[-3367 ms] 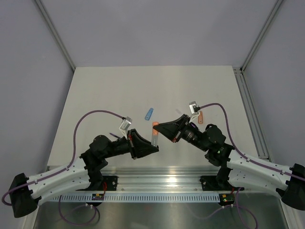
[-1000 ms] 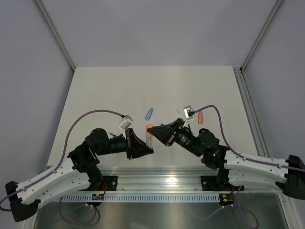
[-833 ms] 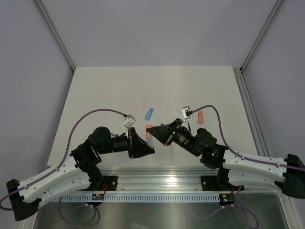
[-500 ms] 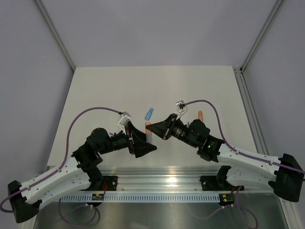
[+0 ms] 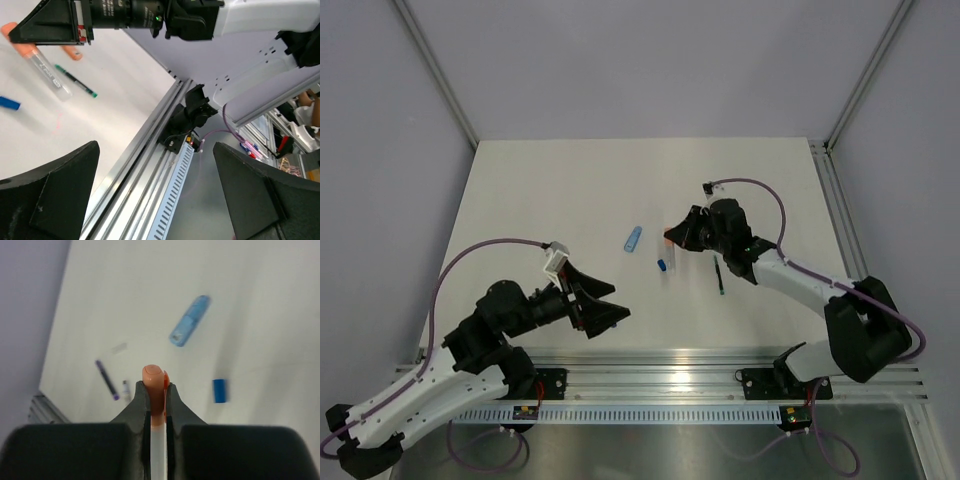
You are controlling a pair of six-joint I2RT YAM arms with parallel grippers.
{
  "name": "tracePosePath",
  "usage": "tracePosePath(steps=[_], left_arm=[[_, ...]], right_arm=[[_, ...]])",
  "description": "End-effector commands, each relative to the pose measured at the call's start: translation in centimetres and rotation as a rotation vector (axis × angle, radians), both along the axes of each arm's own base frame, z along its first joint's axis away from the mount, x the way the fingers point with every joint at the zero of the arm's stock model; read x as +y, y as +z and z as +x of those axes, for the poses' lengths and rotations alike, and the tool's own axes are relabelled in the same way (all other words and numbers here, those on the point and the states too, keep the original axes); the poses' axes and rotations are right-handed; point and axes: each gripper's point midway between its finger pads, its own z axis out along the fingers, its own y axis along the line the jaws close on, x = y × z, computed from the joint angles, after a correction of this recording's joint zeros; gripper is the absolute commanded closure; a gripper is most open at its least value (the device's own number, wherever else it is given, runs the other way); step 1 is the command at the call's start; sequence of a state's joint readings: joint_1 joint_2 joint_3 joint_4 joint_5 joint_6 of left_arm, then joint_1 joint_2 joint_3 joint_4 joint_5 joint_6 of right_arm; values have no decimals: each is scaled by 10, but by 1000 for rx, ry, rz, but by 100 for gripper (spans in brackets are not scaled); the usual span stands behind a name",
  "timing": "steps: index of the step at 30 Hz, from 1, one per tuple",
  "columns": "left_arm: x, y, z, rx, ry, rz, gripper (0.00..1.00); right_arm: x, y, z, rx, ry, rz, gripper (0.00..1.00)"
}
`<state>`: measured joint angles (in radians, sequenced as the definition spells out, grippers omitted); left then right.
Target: Insert the pens into the pen caps
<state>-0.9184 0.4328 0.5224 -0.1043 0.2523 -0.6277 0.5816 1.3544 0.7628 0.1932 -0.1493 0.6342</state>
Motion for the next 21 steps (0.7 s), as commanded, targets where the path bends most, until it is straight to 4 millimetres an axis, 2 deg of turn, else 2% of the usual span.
tracePosePath(steps=[1,2,3,4,5,6,7,8,9,11,12,14,16,21], left_arm=[[25,4,5,-28,96,88,1],[31,7,4,-38,113,91,1],[38,14,7,-62,145,102,1],[44,6,7,-51,157,147,1],[49,7,7,-55,170,159,1],[53,7,8,-72,184,183,1],[58,7,6,-72,185,208,1],[61,7,5,-78,187,220,1],[64,6,6,-91,198,236,1],[68,-2,8,-87,210,269,1],[70,-6,9,-87,218,287,1],[73,-16,16,-83,254,314,1],[73,-21,18,-78,260,330,1],[72,-23,17,-79,249,342,1]], right_arm=[[-19,-29,21,38,66,-171,100],[-22,-21,35,21,56,-189,100],[-26,-38,42,55,62,-237,100],[-33,-50,42,87,83,-306,100],[-32,-42,54,70,82,-322,100],[-34,-60,59,107,86,-362,100],[-39,-69,62,122,87,-409,100],[-36,-65,70,111,85,-419,100],[-38,-79,72,145,89,-448,100],[-35,-79,81,144,85,-453,100],[-35,-88,81,169,91,-463,100],[-31,-89,86,175,93,-462,100],[-32,-99,87,205,89,-471,100],[-25,-112,89,245,89,-458,97]])
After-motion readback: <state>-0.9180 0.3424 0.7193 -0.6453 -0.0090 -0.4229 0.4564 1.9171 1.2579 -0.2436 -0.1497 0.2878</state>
